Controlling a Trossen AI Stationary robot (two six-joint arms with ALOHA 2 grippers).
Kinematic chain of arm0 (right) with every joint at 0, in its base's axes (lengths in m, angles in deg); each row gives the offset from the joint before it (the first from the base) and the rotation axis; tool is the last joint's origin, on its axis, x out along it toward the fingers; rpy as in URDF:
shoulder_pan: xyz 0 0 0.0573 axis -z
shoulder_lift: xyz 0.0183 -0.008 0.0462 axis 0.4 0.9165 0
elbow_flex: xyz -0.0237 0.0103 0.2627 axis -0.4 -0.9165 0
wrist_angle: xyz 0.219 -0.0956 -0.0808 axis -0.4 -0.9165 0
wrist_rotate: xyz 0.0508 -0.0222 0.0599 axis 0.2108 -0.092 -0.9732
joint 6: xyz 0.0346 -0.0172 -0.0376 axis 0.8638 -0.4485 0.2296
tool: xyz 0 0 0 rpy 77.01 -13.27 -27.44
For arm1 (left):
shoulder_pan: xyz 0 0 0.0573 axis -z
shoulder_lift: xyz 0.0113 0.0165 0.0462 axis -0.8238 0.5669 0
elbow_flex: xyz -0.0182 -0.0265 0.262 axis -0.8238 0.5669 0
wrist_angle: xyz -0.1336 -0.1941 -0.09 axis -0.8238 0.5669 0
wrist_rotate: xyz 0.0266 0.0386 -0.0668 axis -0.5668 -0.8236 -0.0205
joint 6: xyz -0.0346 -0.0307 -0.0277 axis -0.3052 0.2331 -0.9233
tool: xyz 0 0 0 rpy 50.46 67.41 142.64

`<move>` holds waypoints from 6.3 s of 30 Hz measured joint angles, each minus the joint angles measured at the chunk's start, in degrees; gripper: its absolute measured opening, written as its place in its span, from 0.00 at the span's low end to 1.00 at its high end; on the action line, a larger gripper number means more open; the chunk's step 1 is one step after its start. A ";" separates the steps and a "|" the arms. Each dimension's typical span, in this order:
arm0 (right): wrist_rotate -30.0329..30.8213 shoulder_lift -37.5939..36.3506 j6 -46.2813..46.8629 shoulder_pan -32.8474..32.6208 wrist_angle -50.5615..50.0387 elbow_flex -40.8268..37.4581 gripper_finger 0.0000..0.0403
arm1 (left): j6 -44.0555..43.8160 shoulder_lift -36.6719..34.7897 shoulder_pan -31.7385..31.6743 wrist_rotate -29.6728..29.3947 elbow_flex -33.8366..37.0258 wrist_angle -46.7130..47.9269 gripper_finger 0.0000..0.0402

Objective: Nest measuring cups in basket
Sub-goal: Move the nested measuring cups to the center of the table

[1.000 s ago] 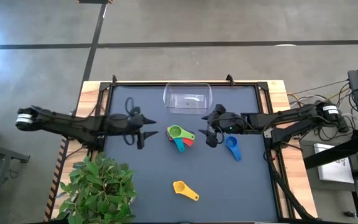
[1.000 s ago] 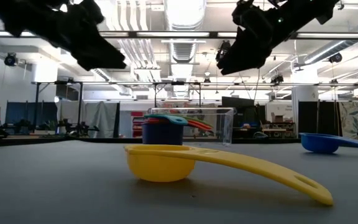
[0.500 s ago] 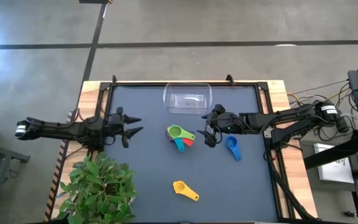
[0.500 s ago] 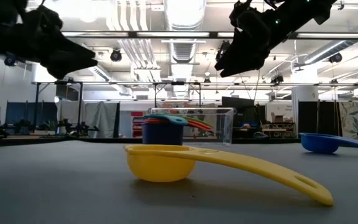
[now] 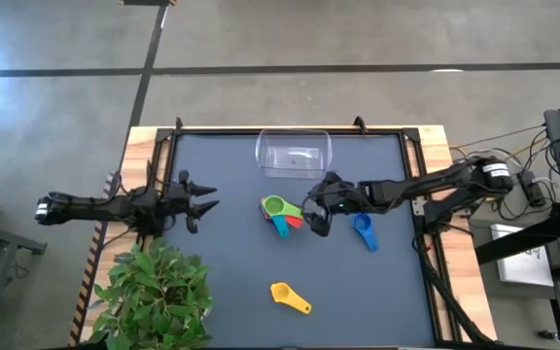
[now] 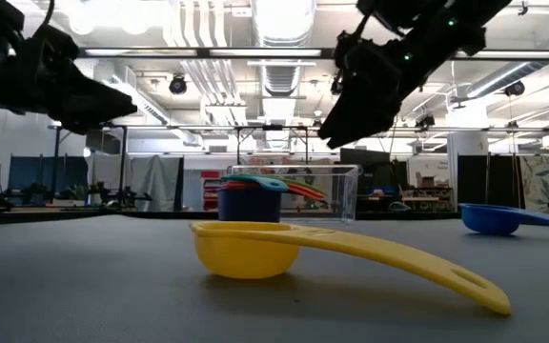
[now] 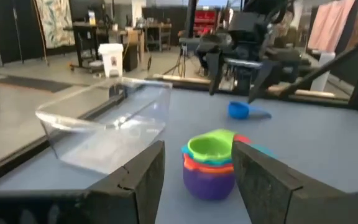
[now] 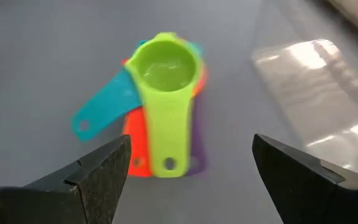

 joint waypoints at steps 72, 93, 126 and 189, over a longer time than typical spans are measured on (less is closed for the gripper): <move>6.61 28.70 -15.49 -1.50 -32.19 35.14 0.86 | -3.03 19.58 0.04 3.10 -4.53 -3.34 0.27; 6.61 28.70 -16.66 -0.94 -30.72 35.14 0.86 | 9.11 66.31 0.02 4.96 -16.80 -38.40 0.25; 6.21 28.59 -31.23 -0.77 -28.01 38.95 0.86 | 7.26 84.33 -0.20 12.47 -26.40 -34.12 0.19; -5.45 29.40 -29.91 7.19 -28.70 34.82 0.02 | -7.34 84.19 -9.43 3.63 -26.27 -22.79 0.19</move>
